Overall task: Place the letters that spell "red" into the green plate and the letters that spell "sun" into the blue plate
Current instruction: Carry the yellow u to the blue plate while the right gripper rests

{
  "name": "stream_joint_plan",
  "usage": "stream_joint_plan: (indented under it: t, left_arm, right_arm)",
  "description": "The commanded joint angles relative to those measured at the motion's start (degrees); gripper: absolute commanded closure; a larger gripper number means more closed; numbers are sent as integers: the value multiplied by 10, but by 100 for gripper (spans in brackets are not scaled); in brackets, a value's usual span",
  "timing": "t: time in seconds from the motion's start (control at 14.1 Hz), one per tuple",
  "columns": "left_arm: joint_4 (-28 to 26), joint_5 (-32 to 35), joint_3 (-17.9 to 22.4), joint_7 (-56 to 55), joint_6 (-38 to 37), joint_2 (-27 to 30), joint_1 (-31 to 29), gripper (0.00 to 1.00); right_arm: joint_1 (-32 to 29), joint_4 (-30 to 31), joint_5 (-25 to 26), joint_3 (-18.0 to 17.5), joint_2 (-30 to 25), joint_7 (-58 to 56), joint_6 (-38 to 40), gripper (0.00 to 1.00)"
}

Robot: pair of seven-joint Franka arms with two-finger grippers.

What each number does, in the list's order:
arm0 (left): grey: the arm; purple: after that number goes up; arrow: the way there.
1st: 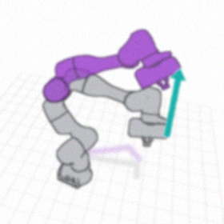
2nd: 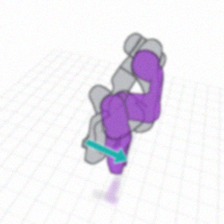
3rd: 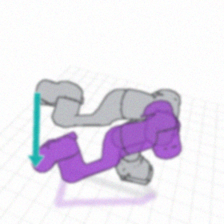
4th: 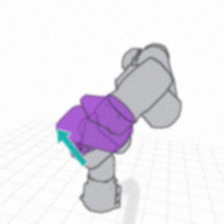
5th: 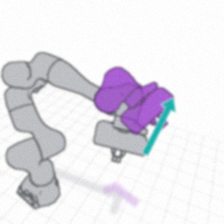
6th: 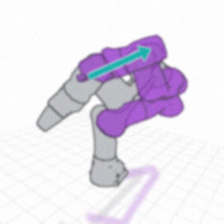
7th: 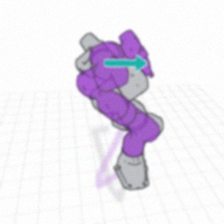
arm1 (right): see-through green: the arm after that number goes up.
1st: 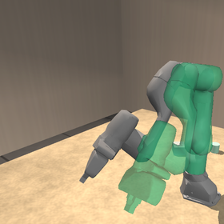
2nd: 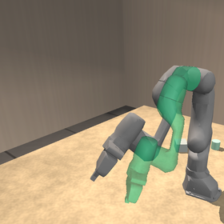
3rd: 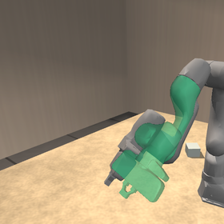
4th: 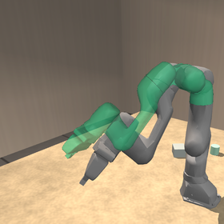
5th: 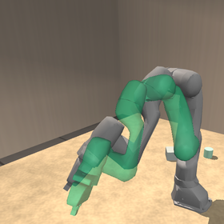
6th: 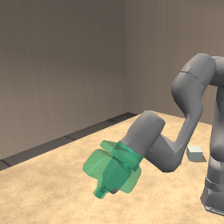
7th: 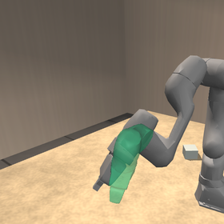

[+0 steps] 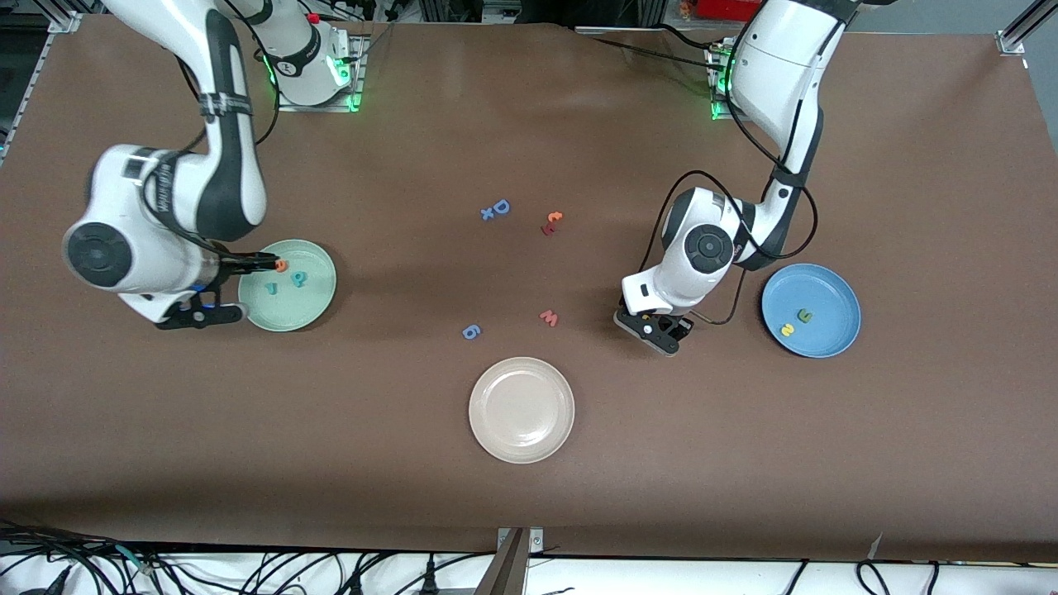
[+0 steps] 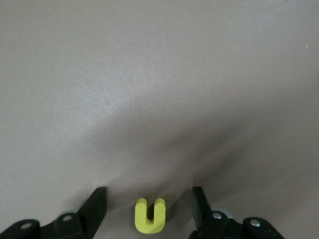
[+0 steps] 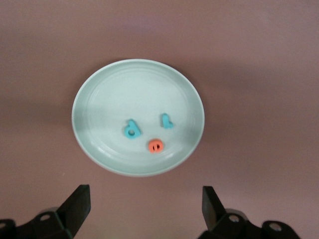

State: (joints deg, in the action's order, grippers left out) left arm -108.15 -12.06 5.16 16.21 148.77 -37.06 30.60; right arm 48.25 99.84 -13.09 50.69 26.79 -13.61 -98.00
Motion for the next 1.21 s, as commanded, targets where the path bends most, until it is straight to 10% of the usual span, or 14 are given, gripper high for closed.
stream_joint_plan:
  t: [0.0,0.28,0.85,1.14]
  left_arm:
    - [-12,-11,7,13,-3,15,5,25]
    - [-22,-11,7,13,-2,16,5,24]
    - [-56,-9,7,13,-1,33,4,25]
    - [-53,-9,7,9,-1,31,4,66]
  right_arm:
    - [0,-88,-4,25,2,-7,103,1]
    - [-41,-105,3,-8,-67,-5,113,1]
    - [-331,-100,144,-411,-193,23,114,0]
    - [-388,-22,164,-470,-253,148,71,0]
